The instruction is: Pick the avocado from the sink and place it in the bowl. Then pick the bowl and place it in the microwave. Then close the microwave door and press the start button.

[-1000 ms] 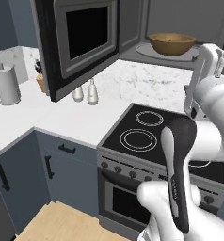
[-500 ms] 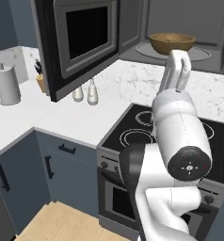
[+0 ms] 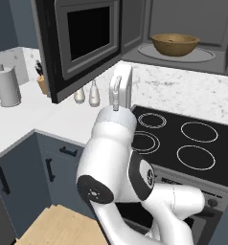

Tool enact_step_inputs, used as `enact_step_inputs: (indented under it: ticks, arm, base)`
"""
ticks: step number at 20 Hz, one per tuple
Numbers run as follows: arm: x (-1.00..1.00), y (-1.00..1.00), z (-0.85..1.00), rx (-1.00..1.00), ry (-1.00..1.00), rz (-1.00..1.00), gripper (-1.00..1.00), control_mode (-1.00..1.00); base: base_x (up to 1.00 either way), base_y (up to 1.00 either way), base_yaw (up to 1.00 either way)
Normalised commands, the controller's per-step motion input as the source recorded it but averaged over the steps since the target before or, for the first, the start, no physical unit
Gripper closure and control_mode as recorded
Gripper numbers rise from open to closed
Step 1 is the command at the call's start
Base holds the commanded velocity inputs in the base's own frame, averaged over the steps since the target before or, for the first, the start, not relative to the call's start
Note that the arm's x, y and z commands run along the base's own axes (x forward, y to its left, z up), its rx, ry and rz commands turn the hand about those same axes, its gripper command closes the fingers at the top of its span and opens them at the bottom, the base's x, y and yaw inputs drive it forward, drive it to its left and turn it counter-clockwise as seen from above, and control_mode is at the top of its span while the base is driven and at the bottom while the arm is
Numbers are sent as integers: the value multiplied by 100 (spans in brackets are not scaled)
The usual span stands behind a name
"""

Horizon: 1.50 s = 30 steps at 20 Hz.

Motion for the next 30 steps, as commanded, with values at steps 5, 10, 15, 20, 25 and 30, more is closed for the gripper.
enact_step_inputs:
  ticks: [5,10,15,20,25,30]
  arm:
    - [20,51,-58,5,-20,-11,-100,-100]
    - [1,50,-42,3,-17,-18,-100,-100]
    - [10,31,-54,1,-20,-16,-100,-100]
    - [20,17,-53,3,-24,-8,-100,-100]
    - [49,23,-38,0,-11,-4,-100,-100]
    - [66,22,-31,0,-3,0,-100,-100]
  base:
    - [0,0,0]
    - [0,0,0]
    - [0,0,0]
    - [0,0,0]
    - [0,0,0]
    - [0,0,0]
